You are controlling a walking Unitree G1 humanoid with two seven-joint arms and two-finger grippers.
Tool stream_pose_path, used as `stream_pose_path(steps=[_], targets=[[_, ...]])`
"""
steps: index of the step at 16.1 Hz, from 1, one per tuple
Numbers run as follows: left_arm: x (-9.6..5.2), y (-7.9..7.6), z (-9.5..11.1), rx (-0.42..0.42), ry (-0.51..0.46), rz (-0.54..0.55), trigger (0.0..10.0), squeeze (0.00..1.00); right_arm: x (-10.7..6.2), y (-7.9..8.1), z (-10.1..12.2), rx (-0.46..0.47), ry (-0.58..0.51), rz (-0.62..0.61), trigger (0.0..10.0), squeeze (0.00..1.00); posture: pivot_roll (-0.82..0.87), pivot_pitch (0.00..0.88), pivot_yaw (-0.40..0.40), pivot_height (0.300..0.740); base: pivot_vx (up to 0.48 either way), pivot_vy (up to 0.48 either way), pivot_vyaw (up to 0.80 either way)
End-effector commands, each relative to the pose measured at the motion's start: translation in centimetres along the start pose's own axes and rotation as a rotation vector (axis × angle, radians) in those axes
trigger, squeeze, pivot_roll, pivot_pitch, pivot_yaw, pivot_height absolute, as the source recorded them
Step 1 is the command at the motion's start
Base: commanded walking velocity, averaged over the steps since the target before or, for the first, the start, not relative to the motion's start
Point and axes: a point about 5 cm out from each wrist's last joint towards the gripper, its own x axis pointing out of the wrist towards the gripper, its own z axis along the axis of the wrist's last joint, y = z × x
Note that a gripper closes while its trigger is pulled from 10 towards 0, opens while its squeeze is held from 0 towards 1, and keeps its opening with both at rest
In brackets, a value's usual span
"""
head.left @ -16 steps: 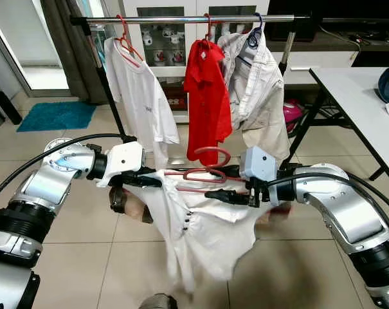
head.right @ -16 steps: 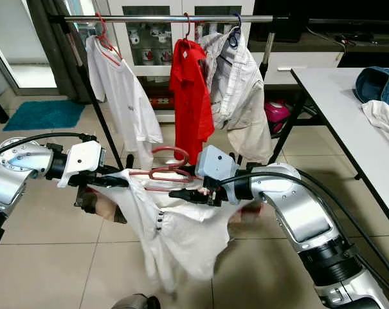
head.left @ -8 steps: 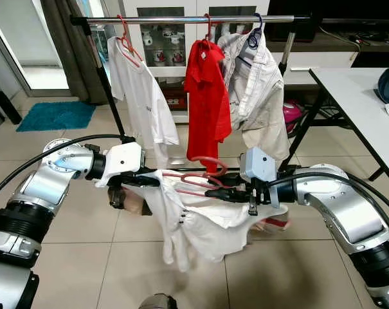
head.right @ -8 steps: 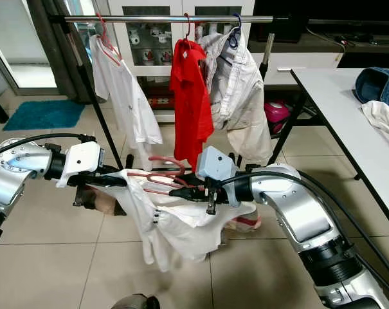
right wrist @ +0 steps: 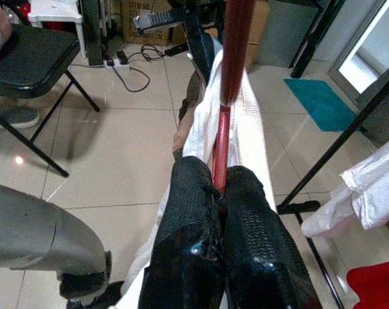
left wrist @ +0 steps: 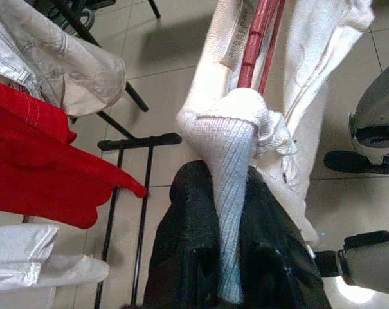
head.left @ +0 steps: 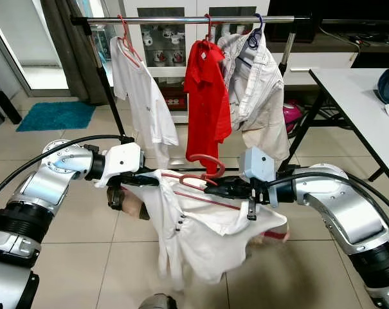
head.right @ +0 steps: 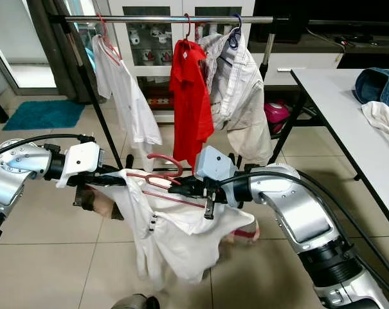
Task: Hang hanger
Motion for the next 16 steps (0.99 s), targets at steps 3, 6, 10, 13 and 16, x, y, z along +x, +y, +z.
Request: stream_pose_path(steps=[3,6,10,13,16], targets=[[-0.9,1.5,1.2,0.030,-0.047,0.087,0.0,0.00,0.3,0.1,0.4,0.013,-0.036,0.015,0.0,0.00,-0.04,0.000,0.046,0.740,0.000,0.000,0.00],[-0.8,1.9,2.9,-0.086,-0.269,0.094,10.0,0.76,0.4,0.1,0.5,0.029,-0.062,-0.005,0.0,0.00,-0.03,0.000,0.049,0.740,0.000,0.000,0.00],[-0.7,1.1,2.8,-0.015,-0.219,0.006,10.0,1.00,0.3,0.1,0.1,0.026,-0.040,-0.047,0.0,0.00,-0.03,0.000,0.068,0.740,0.000,0.000,0.00],[-0.3,0.6,2.1,0.006,-0.132,-0.062,10.0,0.77,0.3,0.1,0.1,0.033,-0.057,-0.052,0.0,0.00,-0.03,0.000,0.065,0.740,0.000,0.000,0.00],[0.5,0.6,2.7,0.019,-0.175,-0.062,10.0,0.00,0.9,0.3,0.5,0.028,-0.068,-0.046,0.0,0.00,-0.03,0.000,0.082,0.740,0.000,0.000,0.00]])
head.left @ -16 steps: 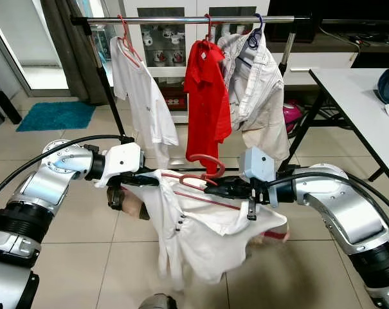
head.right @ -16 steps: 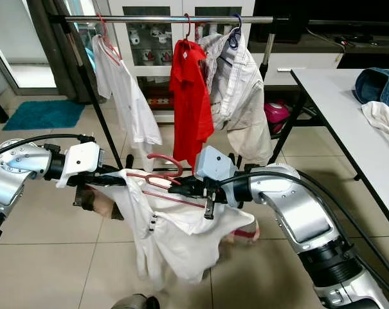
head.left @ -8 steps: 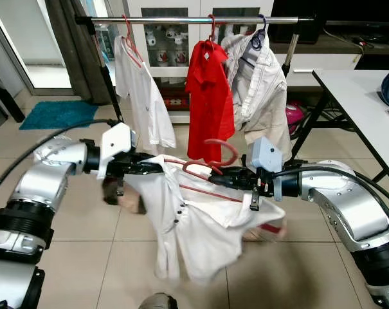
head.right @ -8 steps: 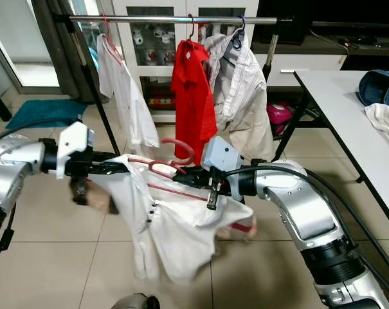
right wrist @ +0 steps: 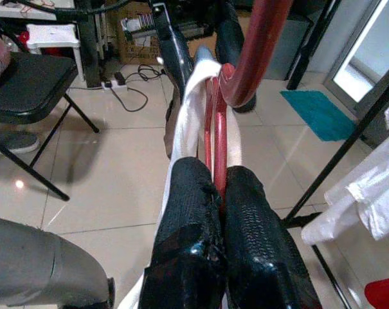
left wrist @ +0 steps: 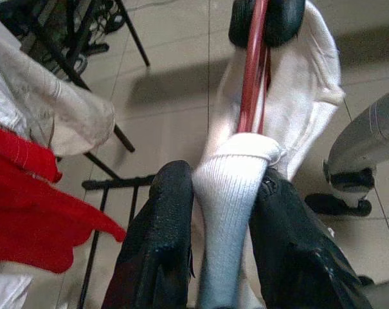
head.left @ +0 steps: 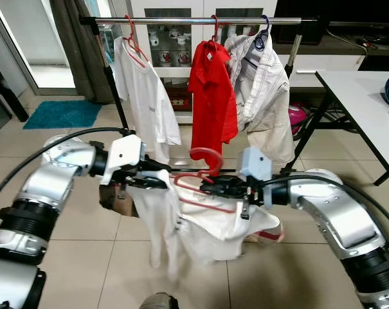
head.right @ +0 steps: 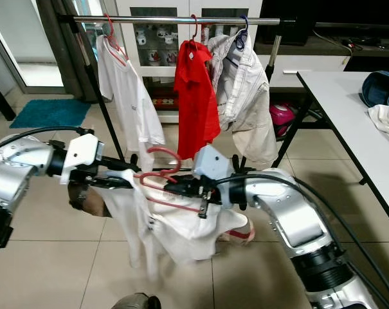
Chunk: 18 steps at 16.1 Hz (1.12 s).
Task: Hang hanger
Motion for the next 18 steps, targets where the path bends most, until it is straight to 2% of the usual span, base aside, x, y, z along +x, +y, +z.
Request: stream_pose_path(steps=[1,2,3,4,6,8,10,11,12,13,14,15,17,18], targets=[[-0.1,0.5,0.9,0.047,-0.014,0.008,10.0,0.00,0.1,-0.1,0.7,-0.024,-0.015,-0.005,0.0,0.00,-0.03,0.000,0.084,0.740,0.000,0.000,0.00],[-0.4,0.6,1.2,0.056,-0.017,0.014,10.0,0.00,0.0,-0.3,0.2,-0.022,0.011,-0.026,0.0,0.00,-0.04,0.000,0.079,0.740,0.000,0.000,0.00],[-1.4,0.7,1.3,0.075,0.001,0.026,10.0,0.00,-0.1,-0.4,-0.3,-0.016,0.045,-0.043,0.0,0.00,-0.04,0.000,0.076,0.740,0.000,0.000,0.00],[-3.1,0.7,1.8,0.094,-0.006,0.058,10.0,0.00,-0.5,-0.6,-0.8,-0.007,0.073,-0.063,0.0,0.00,-0.04,0.000,0.077,0.740,0.000,0.000,0.00],[-4.6,0.4,2.6,0.087,-0.060,0.085,10.0,0.00,-1.3,-0.8,-1.4,0.012,0.091,-0.095,0.0,0.00,-0.02,0.000,0.067,0.740,0.000,0.000,0.00],[-4.8,0.3,3.4,0.079,-0.106,0.081,10.0,0.00,-1.5,-0.8,-1.6,0.029,0.086,-0.102,0.0,0.00,-0.02,0.000,0.052,0.740,0.000,0.000,0.00],[-4.8,0.6,4.0,0.060,-0.171,0.132,10.0,0.00,-1.2,-1.1,-1.9,0.041,0.102,-0.128,0.0,0.00,-0.02,0.000,0.045,0.740,0.000,0.000,0.00],[-4.7,1.3,3.8,-0.010,-0.221,0.272,10.0,0.00,-1.1,-1.5,-2.2,0.060,0.092,-0.199,0.0,0.00,-0.03,0.000,0.061,0.740,0.000,0.000,0.00],[-4.1,1.2,2.7,-0.100,-0.225,0.405,10.0,0.00,-1.1,-1.8,-2.7,0.090,0.080,-0.297,0.0,0.00,-0.02,0.000,0.063,0.740,0.000,0.000,0.00],[-4.1,1.2,2.7,-0.100,-0.225,0.405,10.0,0.00,-1.1,-1.8,-2.7,0.090,0.080,-0.297,0.0,0.00,-0.02,0.000,0.063,0.740,0.000,0.000,0.00],[-2.8,0.3,1.0,-0.247,-0.274,0.581,10.0,0.00,-1.5,-2.2,-3.5,0.157,0.042,-0.469,0.0,0.00,-0.02,0.000,0.053,0.740,0.000,0.000,0.00],[-2.2,-0.3,0.2,-0.339,-0.296,0.654,10.0,0.00,-1.7,-2.3,-3.9,0.190,0.031,-0.545,0.0,0.00,-0.03,0.000,0.040,0.740,0.000,0.000,0.00],[-1.5,-1.5,-1.4,-0.437,-0.260,0.774,10.0,0.00,-1.7,-1.9,-4.4,0.237,0.022,-0.642,0.0,0.00,-0.03,0.000,0.029,0.740,0.000,0.000,0.00],[-0.6,-3.2,-3.1,-0.479,-0.206,0.901,10.0,0.00,-1.6,-1.4,-5.2,0.316,0.000,-0.770,0.0,0.00,-0.02,0.000,0.032,0.740,0.000,0.000,0.00]])
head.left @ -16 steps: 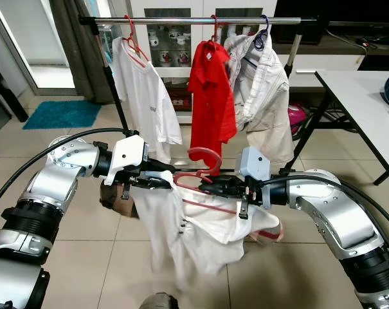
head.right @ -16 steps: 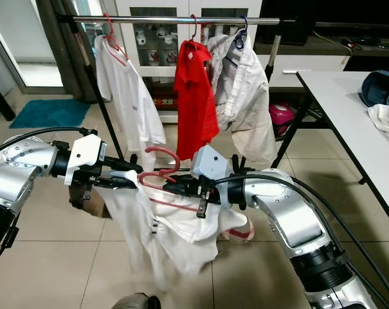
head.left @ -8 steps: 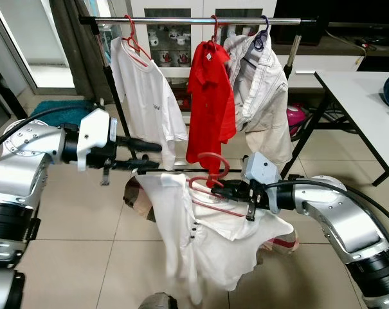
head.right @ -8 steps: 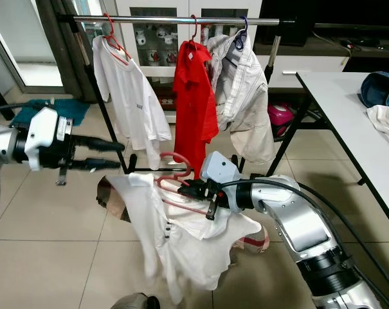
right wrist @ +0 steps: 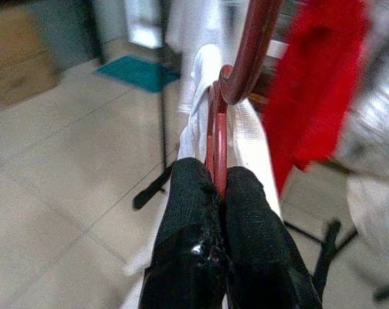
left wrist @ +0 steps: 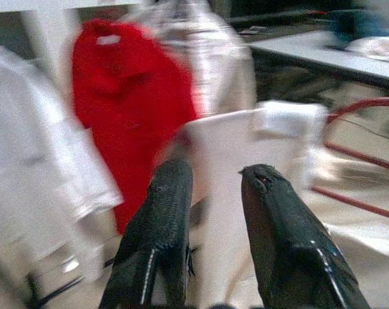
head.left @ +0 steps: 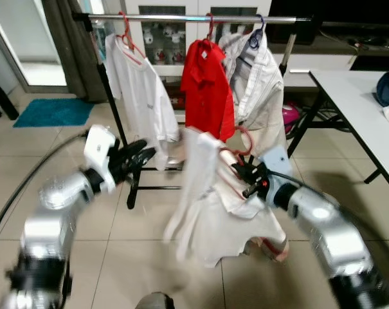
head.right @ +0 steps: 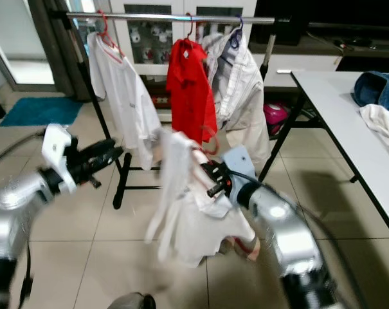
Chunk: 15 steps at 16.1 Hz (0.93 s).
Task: Hang hanger
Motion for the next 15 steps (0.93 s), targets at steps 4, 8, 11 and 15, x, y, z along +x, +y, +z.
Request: stream_pose_path(steps=[4,8,11,15], targets=[[-0.9,-1.7,-2.2,0.080,0.045,0.122,10.0,0.00,0.0,-0.1,0.1,0.147,-0.061,-0.161,0.0,0.00,-0.03,0.000,0.010,0.740,0.000,0.000,0.00],[0.3,-3.3,-2.4,0.106,0.051,-0.127,10.0,1.00,0.3,0.4,2.9,0.052,-0.072,0.043,0.0,0.00,-0.04,0.000,0.020,0.740,0.000,0.000,0.00],[0.9,-3.6,-3.0,0.092,0.009,-0.246,10.0,1.00,-0.1,0.5,5.7,0.050,-0.101,0.104,0.0,0.00,-0.06,0.000,0.005,0.740,0.000,0.000,0.00],[1.5,-3.3,-5.3,0.010,0.051,-0.259,10.0,0.00,-0.9,0.8,9.6,0.044,-0.156,0.173,0.0,0.00,-0.11,0.000,0.015,0.740,0.000,0.000,0.00]])
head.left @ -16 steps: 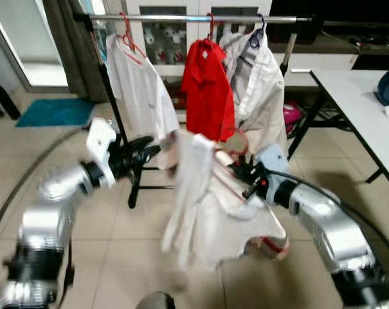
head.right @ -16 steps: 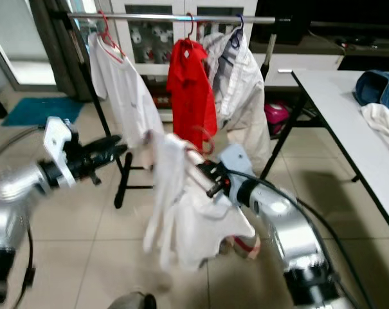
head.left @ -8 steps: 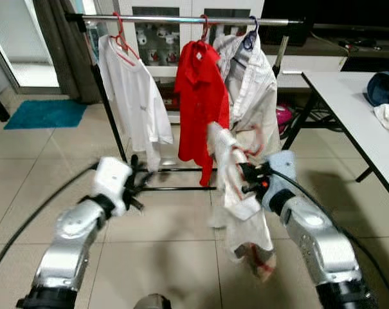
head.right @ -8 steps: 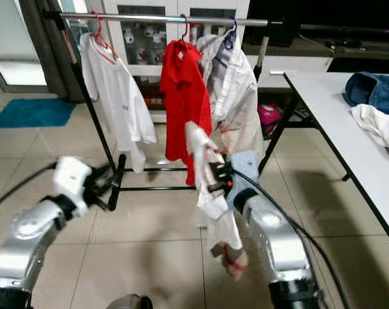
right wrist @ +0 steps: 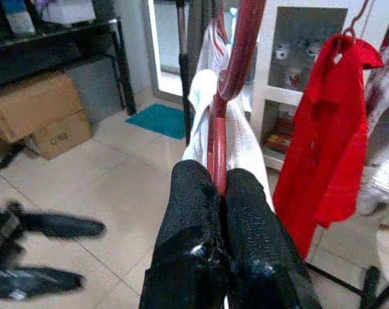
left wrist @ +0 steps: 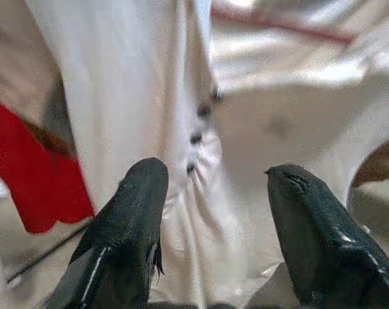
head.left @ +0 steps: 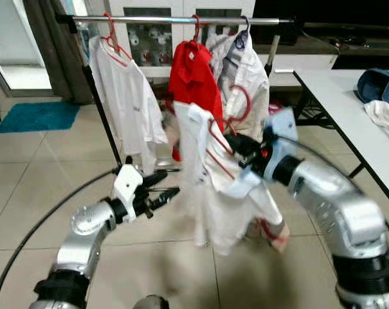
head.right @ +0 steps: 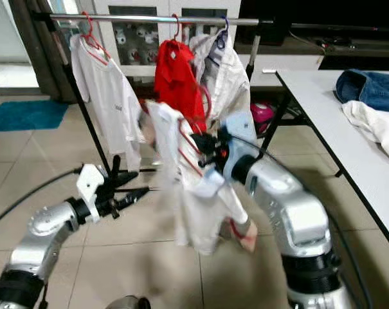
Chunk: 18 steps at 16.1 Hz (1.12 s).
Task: Hang hanger
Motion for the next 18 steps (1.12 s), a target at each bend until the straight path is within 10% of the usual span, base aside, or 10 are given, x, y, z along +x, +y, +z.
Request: stream_pose_path(steps=[1,16,17,18], targets=[[0.8,0.1,0.2,0.004,-0.027,-0.004,10.0,0.00,-0.2,0.4,2.1,0.019,-0.047,0.029,0.0,0.00,-0.12,0.000,0.019,0.740,0.000,0.000,0.00],[6.3,0.3,2.6,0.051,-0.105,-0.086,10.0,0.00,0.6,5.1,3.9,0.090,0.035,0.240,0.0,0.00,-0.16,0.000,0.034,0.740,0.000,0.000,0.00],[6.4,0.5,2.5,0.037,-0.103,-0.074,2.9,0.00,0.6,5.2,3.9,0.092,0.038,0.239,0.0,0.00,-0.16,0.000,0.033,0.740,0.000,0.000,0.00],[6.3,0.6,2.5,0.037,-0.099,-0.067,0.0,0.00,0.6,5.2,3.9,0.090,0.041,0.236,0.0,0.00,-0.15,0.000,0.034,0.740,0.000,0.000,0.00]])
